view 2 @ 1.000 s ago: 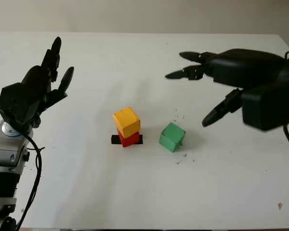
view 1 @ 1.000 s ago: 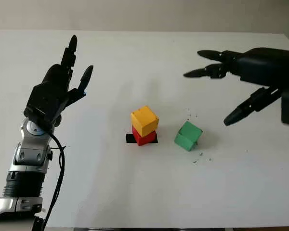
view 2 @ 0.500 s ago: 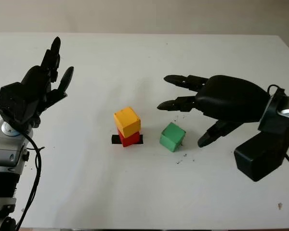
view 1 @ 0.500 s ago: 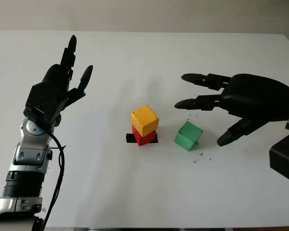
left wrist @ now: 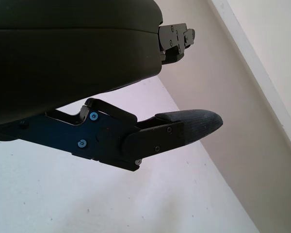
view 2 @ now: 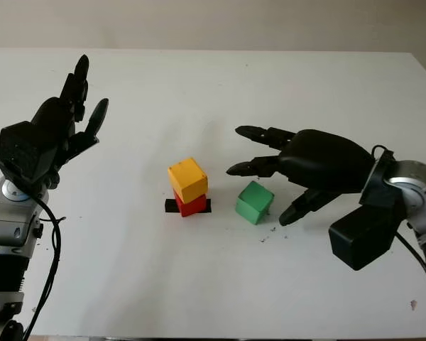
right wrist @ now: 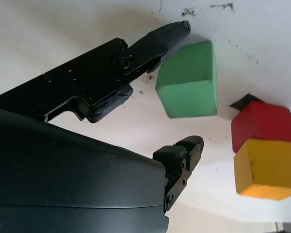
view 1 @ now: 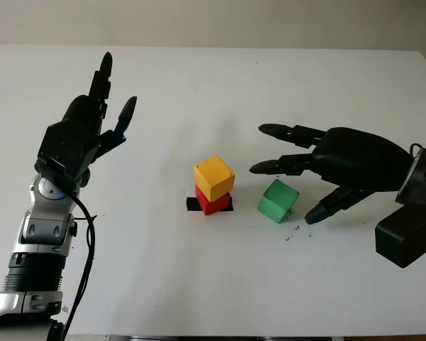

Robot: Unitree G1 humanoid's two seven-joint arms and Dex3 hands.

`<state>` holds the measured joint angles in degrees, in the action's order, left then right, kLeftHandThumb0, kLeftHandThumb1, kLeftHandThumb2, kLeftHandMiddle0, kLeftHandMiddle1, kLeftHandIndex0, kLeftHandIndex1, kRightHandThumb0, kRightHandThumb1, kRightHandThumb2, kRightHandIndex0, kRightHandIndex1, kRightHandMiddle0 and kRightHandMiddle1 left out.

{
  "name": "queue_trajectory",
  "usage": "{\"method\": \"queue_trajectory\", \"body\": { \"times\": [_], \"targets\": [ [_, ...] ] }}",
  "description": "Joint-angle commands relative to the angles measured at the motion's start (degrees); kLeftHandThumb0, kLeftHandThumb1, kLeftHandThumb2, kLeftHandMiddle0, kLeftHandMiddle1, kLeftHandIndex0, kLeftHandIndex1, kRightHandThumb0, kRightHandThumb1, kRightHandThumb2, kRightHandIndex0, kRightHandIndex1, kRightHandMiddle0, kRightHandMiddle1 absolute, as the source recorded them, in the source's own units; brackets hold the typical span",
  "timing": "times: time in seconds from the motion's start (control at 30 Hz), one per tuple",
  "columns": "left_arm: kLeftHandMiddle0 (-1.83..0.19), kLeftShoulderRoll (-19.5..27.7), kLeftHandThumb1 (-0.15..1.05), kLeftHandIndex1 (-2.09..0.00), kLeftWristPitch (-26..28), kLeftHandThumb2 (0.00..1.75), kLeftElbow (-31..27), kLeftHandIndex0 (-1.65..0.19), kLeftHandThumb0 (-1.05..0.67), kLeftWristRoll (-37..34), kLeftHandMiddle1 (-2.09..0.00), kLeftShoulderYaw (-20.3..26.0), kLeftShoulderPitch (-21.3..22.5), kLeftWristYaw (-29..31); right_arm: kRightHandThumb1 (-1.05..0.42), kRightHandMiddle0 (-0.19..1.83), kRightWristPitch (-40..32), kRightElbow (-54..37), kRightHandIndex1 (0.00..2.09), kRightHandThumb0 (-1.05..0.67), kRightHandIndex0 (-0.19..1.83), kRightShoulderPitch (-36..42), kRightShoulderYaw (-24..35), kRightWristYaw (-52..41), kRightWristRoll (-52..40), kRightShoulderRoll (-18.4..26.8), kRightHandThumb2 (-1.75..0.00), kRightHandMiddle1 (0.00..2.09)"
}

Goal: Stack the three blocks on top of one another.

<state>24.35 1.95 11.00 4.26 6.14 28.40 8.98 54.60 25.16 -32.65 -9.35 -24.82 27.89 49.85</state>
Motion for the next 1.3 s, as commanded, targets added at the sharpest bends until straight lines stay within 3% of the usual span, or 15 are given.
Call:
{"method": "queue_trajectory", "body": {
  "times": [0.0, 0.8, 0.97, 1.1, 1.27],
  "targets": [
    [0.18, 0.29, 1.05, -0.06, -0.22, 0.63, -0.68, 0.16, -0.65, 0.21, -0.05, 0.2, -0.47, -0.09, -0.81, 0.49, -0.3, 0.29, 0.06, -0.56, -0.01, -1.69, -0.61, 0.34, 0.56, -0.3, -0.06, 0.09],
    [0.18, -0.03, 1.05, -0.05, 0.66, 0.63, -1.08, 0.17, -0.66, 0.85, -0.05, 0.19, -0.56, -0.35, -0.87, 0.92, 3.37, 6.9, 0.08, -0.39, 0.18, -5.33, -3.58, 8.52, 4.76, -2.18, -0.05, 0.32],
    [0.17, 0.12, 1.05, -0.06, 0.95, 0.63, -1.22, 0.15, -0.66, 1.73, -0.06, -0.07, -0.57, -0.82, -0.87, 0.88, 2.03, 7.36, 0.07, -0.38, 0.19, -4.91, -3.93, 4.58, -0.9, -2.7, -0.05, 0.38],
    [0.18, 0.02, 1.05, -0.06, 0.72, 0.63, -1.12, 0.16, -0.64, 1.63, -0.05, 0.01, -0.61, -0.63, -0.88, 0.62, -4.56, 4.97, 0.05, -0.35, 0.16, -3.55, -3.89, -4.47, -11.26, -3.44, -0.06, 0.8],
    [0.18, 0.05, 1.05, -0.06, 0.66, 0.64, -1.1, 0.15, -0.64, 2.01, -0.05, -0.12, -0.59, -0.86, -0.89, 0.57, -11.82, 1.0, 0.05, -0.35, 0.14, -2.36, -2.92, -11.09, -17.52, -3.75, -0.06, 0.84]
  ]
}}
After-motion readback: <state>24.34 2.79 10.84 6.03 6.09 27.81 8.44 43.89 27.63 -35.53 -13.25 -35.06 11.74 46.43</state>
